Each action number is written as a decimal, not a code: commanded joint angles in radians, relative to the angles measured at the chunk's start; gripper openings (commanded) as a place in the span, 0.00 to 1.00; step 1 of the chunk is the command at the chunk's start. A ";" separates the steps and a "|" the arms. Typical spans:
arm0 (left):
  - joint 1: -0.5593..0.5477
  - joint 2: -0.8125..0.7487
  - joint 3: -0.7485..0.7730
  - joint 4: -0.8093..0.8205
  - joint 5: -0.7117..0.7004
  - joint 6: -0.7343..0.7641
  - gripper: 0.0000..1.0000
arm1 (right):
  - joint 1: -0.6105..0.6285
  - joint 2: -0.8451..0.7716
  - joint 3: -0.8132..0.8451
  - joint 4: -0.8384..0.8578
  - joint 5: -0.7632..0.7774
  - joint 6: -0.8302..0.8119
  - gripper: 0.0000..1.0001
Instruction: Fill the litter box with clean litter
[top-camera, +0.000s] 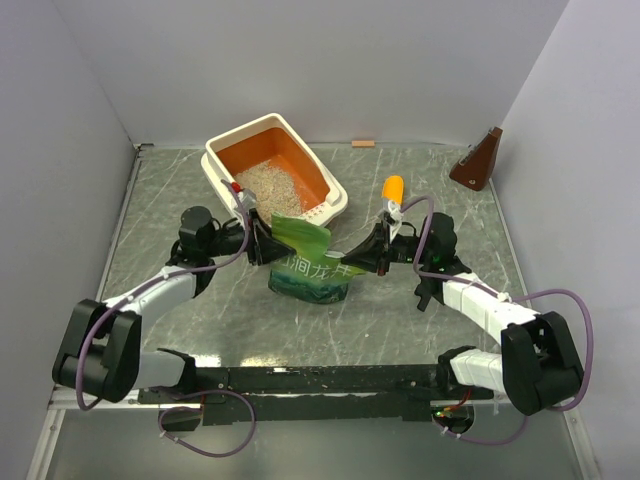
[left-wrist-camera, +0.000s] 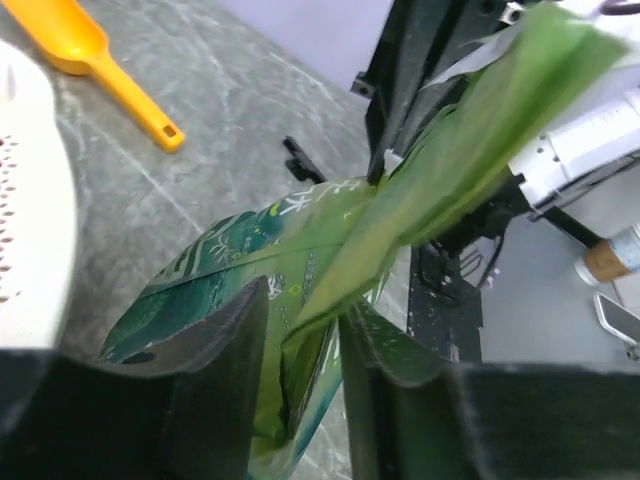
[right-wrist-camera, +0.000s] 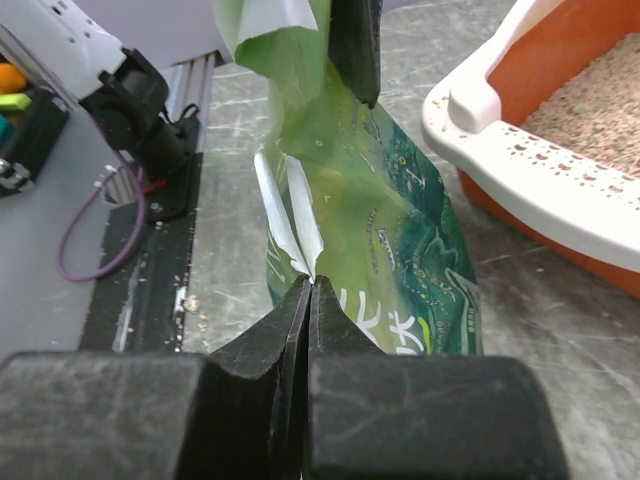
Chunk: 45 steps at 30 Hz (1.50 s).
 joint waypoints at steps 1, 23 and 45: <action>-0.001 0.021 0.025 0.211 0.157 -0.129 0.36 | -0.008 0.006 -0.016 0.105 -0.048 0.065 0.00; -0.007 -0.224 -0.007 -0.461 -0.063 -0.122 0.00 | -0.007 0.027 0.035 -0.257 -0.034 0.451 0.00; -0.012 -0.339 -0.081 -1.110 -0.465 -0.310 0.01 | 0.066 0.202 -0.106 -0.584 0.153 0.575 0.19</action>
